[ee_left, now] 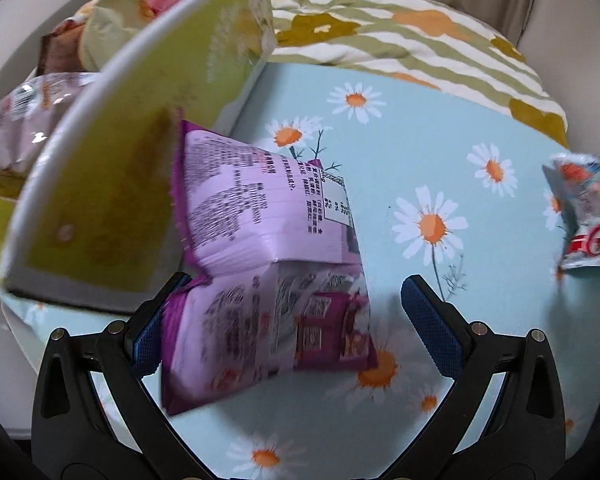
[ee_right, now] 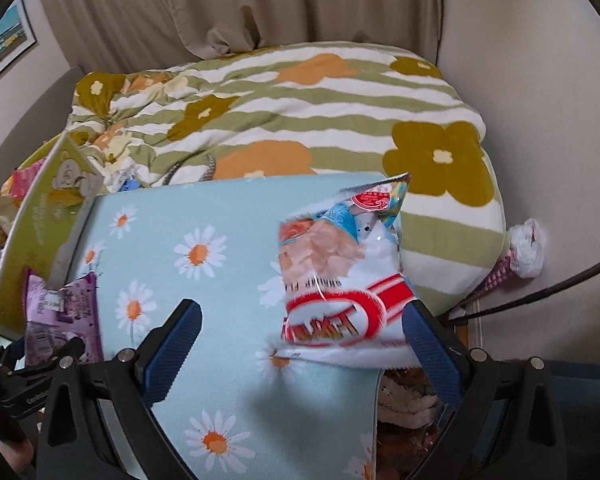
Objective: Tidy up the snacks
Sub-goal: 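Grasp the purple bag with the left tool while the right grasps the white shrimp flakes bag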
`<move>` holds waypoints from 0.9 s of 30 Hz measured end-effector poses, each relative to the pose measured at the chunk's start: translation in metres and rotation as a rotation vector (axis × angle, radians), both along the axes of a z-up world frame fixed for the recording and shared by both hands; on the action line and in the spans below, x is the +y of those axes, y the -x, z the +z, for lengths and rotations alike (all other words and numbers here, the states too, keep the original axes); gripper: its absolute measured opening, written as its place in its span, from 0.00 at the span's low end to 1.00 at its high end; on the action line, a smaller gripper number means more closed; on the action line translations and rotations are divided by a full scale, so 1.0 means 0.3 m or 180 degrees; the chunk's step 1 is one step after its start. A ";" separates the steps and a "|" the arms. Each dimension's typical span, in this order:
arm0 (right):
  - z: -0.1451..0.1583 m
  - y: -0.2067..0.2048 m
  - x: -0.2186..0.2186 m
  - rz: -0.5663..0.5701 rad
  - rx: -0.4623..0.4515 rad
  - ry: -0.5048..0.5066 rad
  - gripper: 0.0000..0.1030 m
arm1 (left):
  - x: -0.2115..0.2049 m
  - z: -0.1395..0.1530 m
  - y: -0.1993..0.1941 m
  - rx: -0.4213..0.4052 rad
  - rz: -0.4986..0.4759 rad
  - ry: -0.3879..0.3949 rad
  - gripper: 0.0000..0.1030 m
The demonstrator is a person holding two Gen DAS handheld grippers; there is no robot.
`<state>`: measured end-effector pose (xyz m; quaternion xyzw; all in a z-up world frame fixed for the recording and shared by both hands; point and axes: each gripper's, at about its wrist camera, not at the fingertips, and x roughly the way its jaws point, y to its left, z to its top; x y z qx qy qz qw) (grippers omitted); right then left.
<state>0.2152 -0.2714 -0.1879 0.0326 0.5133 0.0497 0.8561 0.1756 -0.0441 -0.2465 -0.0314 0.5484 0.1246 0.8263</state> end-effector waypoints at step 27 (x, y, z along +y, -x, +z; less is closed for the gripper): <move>-0.043 -0.138 -0.091 -0.0339 0.0163 -0.0304 0.97 | -0.033 -0.043 -0.147 0.0101 -0.0439 -0.0006 0.73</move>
